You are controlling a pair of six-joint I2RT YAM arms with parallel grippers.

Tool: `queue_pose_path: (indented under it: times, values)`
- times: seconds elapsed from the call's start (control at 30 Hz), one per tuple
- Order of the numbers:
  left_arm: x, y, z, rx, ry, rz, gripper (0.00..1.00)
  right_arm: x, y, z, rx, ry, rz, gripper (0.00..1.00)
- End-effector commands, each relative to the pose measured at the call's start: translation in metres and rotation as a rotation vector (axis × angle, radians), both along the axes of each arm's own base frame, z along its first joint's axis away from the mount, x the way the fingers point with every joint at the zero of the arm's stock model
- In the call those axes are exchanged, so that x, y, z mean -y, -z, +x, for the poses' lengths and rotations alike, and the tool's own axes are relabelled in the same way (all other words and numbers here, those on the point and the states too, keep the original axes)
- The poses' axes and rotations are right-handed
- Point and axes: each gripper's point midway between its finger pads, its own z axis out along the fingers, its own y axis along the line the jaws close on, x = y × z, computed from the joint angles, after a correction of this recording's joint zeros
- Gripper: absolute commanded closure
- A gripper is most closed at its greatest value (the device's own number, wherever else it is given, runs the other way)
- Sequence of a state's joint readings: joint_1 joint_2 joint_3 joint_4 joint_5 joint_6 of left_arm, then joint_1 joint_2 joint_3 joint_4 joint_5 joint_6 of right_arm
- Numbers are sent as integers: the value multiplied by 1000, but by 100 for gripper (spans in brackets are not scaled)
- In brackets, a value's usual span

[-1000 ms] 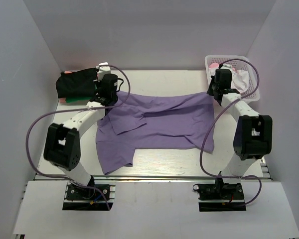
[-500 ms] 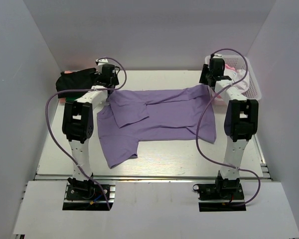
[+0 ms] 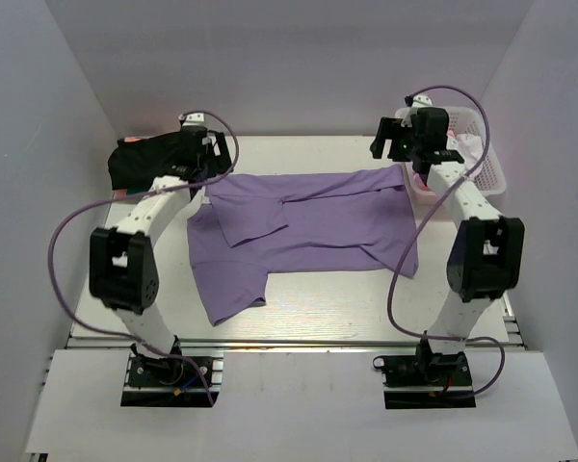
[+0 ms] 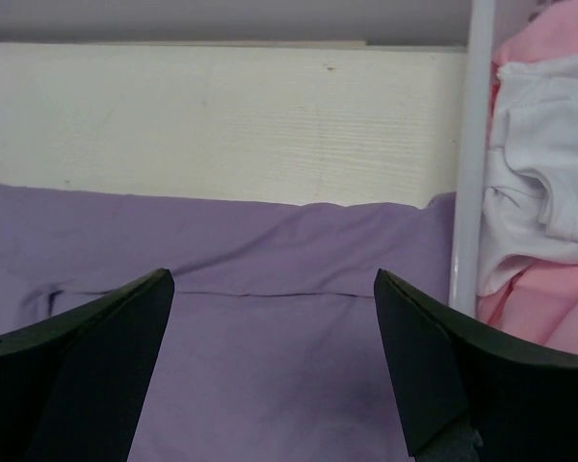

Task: Fold and stack the t-shirts
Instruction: Flatten out the tshirt

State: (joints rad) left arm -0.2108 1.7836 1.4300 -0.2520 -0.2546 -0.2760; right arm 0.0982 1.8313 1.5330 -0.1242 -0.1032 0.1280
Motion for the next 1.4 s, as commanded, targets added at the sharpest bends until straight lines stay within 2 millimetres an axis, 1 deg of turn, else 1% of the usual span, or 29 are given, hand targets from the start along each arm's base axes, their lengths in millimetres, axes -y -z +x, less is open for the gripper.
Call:
queue_pose_path:
  times: [0.0, 0.03, 0.07, 0.1, 0.13, 0.17, 0.2, 0.23, 0.27, 0.3, 0.33, 0.37, 0.4, 0.43, 0.5, 0.53, 0.57, 0.63, 0.67, 0.7, 0.73, 0.8, 0.93, 0.97, 1.0, 1.07, 1.1, 1.17, 1.37]
  values:
    - [46, 2, -56, -70, 220, -165, 0, -24, -29, -22, 61, -101, 50, 10]
    - [49, 6, -66, -86, 235, -190, 0, -27, -30, -31, 58, -114, 60, 10]
    - [52, 11, -76, -103, 249, -216, 0, -30, -12, -41, 20, -119, 64, 10]
    - [56, 20, -95, -131, 268, -232, 0, -34, -20, -46, 38, -128, 78, 10]
    - [62, 26, -107, -154, 295, -242, 0, -36, -18, -57, 28, -136, 85, 10]
    - [62, 30, -114, -168, 294, -256, 0, -37, -7, -65, 3, -131, 91, 10]
    - [64, 47, -131, -219, 300, -263, 0, -37, -21, -73, 25, -118, 112, 10]
    - [71, 52, -141, -239, 329, -274, 0, -39, -18, -78, 20, -121, 112, 10]
    - [69, 56, -149, -254, 327, -272, 0, -37, 7, -91, -36, -104, 112, 10]
    - [72, 73, -163, -302, 340, -272, 0, -37, 4, -98, -41, -85, 145, 10]
    - [75, 77, -170, -313, 351, -270, 0, -36, 12, -110, -58, -81, 156, 10]
    - [73, 87, -176, -334, 347, -267, 0, -36, 24, -117, -81, -69, 176, 10]
    - [75, 91, -181, -345, 356, -264, 2, -38, 19, -124, -71, -73, 195, 10]
    - [77, 94, -179, -345, 356, -255, 2, -40, 17, -130, -70, -81, 214, 10]
    - [79, 101, -177, -352, 365, -236, 8, -41, 31, -146, -109, -97, 229, 10]
    - [77, 102, -176, -348, 353, -226, 8, -43, 31, -150, -108, -106, 238, 10]
    - [81, 104, -173, -339, 369, -218, 10, -43, 33, -153, -116, -109, 240, 10]
    - [78, 110, -168, -345, 350, -180, 10, -43, 45, -163, -152, -113, 242, 10]
    - [74, 109, -161, -328, 326, -160, 12, -41, 50, -167, -170, -111, 240, 10]
    - [68, 116, -157, -344, 302, -123, 13, -39, 57, -172, -189, -102, 228, 10]
    - [71, 116, -158, -343, 318, -113, 13, -37, 60, -174, -198, -93, 222, 10]
    - [62, 126, -154, -380, 285, -58, 13, -29, 66, -178, -215, -57, 193, 10]
    - [61, 134, -148, -395, 266, -4, 14, -22, 64, -180, -206, -36, 168, 10]
    - [62, 129, -143, -375, 275, 0, 14, -23, 63, -182, -205, -40, 172, 10]
    - [64, 133, -144, -384, 278, 11, 14, -23, 64, -182, -202, -44, 167, 10]
    - [62, 128, -134, -358, 263, 33, 16, -22, 68, -184, -222, -40, 165, 10]
    - [60, 132, -134, -372, 254, 44, 22, -18, 72, -185, -234, -26, 149, 10]
    - [61, 135, -129, -382, 247, 53, 27, -17, 76, -187, -249, -20, 151, 10]
    - [63, 132, -117, -365, 230, 75, 62, -13, 94, -200, -309, -11, 131, 10]
